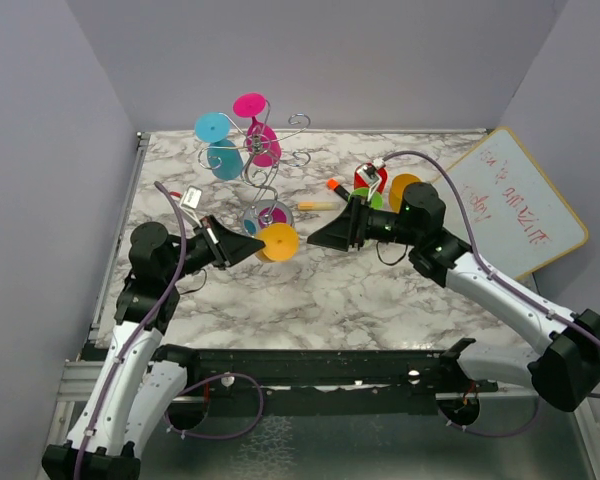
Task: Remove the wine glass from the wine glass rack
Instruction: Place the wine glass at the center of the board.
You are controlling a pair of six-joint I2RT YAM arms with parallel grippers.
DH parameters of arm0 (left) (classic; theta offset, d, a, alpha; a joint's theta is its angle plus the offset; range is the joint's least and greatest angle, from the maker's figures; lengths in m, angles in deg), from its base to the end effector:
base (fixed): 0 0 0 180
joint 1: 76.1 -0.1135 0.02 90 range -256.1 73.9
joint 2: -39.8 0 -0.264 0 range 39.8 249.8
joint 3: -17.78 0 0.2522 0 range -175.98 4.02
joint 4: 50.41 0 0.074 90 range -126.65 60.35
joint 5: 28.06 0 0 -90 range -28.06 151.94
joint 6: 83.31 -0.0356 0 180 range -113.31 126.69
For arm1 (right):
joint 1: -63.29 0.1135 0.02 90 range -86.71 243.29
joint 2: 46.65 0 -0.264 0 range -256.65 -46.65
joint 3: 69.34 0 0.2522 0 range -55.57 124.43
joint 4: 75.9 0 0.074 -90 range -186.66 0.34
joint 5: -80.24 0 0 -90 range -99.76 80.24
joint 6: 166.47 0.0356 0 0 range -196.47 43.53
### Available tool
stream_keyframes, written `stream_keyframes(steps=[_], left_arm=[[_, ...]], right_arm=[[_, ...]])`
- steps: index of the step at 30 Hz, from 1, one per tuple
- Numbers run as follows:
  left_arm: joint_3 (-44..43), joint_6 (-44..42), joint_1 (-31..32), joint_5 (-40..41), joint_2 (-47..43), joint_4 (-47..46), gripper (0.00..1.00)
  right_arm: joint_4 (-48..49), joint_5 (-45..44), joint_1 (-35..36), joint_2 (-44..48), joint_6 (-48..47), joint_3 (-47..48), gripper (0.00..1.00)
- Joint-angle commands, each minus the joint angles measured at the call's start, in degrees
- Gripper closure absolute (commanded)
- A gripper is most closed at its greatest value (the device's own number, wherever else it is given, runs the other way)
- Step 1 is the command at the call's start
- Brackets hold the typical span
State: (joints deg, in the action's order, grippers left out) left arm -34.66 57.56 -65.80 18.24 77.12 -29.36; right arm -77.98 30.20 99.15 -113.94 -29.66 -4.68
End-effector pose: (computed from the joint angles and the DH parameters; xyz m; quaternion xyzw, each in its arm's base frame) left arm 0.1459 -0.0515 0.3290 -0.0053 0.7330 -0.5542 0.3944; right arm 0.2062 0.1773 0.3371 -0.1645 0.7102 0.6092 0.3121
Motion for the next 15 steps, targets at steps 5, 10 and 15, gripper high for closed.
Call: stream_keyframes(steps=[5, 10, 15], left_arm=[[-0.89, 0.35, 6.08, 0.59, 1.51, -7.01, 1.00], [-1.21, 0.01, 7.17, 1.20, 2.37, -8.46, 1.00], [-1.12, -1.39, 7.28, 0.62, 2.12, -8.43, 0.97]], right_arm=[[2.69, 2.17, 4.74, -4.42, 0.14, 1.83, 0.39], [2.84, 2.20, 5.54, -4.65, -0.04, 1.99, 0.71], [1.48, 0.20, 5.54, -1.50, -1.18, 0.91, 0.98]])
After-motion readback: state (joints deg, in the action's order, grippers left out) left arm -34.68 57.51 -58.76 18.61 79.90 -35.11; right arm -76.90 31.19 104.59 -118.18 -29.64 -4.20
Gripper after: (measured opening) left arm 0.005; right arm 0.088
